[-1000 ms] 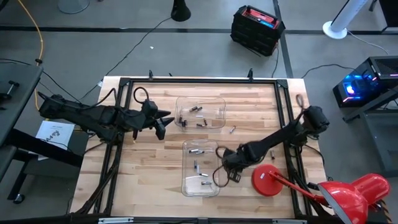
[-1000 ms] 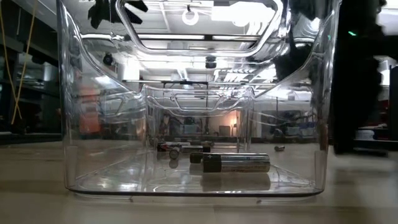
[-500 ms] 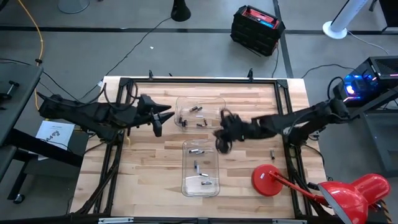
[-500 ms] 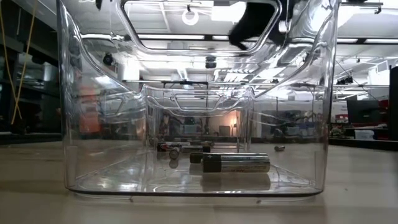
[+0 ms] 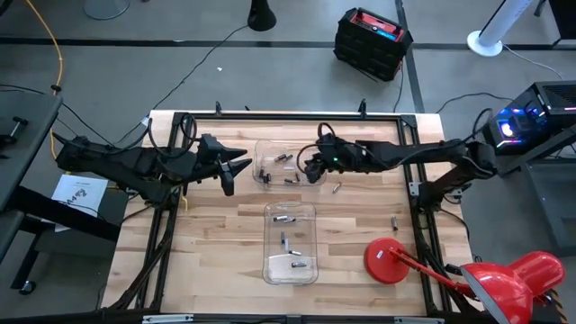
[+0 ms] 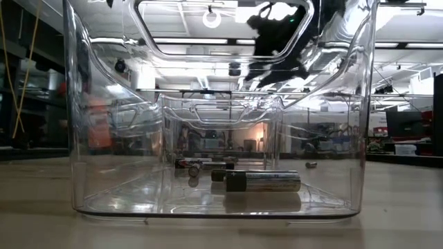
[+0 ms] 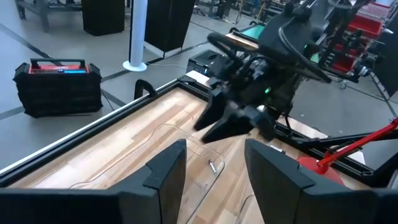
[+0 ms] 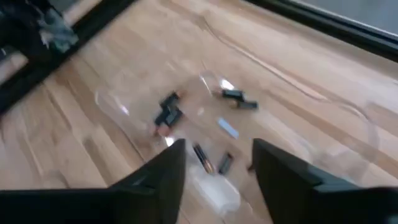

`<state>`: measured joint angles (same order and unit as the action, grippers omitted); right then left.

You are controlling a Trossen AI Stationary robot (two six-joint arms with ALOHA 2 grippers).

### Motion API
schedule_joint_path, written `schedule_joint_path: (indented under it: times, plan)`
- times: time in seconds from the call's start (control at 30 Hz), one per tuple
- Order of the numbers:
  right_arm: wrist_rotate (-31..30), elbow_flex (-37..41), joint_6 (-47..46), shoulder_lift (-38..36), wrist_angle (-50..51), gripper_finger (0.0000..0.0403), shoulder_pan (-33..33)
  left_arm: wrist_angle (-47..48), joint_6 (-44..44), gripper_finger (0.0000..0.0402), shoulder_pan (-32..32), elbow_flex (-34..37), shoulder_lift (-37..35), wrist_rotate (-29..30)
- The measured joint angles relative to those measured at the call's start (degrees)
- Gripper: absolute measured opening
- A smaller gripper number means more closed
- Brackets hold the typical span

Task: Sort batteries
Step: Put the silver battery into the bottom transparent bin

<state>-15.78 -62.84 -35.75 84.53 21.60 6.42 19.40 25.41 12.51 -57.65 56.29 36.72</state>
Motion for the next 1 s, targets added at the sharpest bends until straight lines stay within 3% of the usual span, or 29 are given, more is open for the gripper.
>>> schedule_joint_path:
  times: [0.1,0.27,0.43,0.53,0.73,1.0]
  plan:
    - [-0.2,-0.1,-5.0,-2.6,13.4,0.021,-0.4,0.2,0.0,0.0158,0.0,0.0,0.0,0.0]
    - [-2.0,-0.1,-16.8,-4.4,41.5,0.0213,-5.1,0.8,1.6,0.0159,-0.2,0.0,0.4,-0.1]
    - [4.2,0.0,-24.1,-4.3,53.5,0.0208,-13.5,0.8,3.1,0.0158,-0.2,0.0,0.7,-2.3]
    - [10.3,3.1,-30.5,-4.7,54.3,0.0208,-18.3,0.7,3.2,0.0159,-0.2,0.0,0.8,-3.4]
    - [22.3,17.0,-45.5,-8.6,50.7,0.0208,-25.6,0.7,3.5,0.0159,-0.2,0.0,0.8,-3.4]
    - [26.1,27.1,-55.9,-13.0,39.4,0.0208,-27.6,0.7,3.0,0.0159,-0.2,0.0,0.8,-3.5]
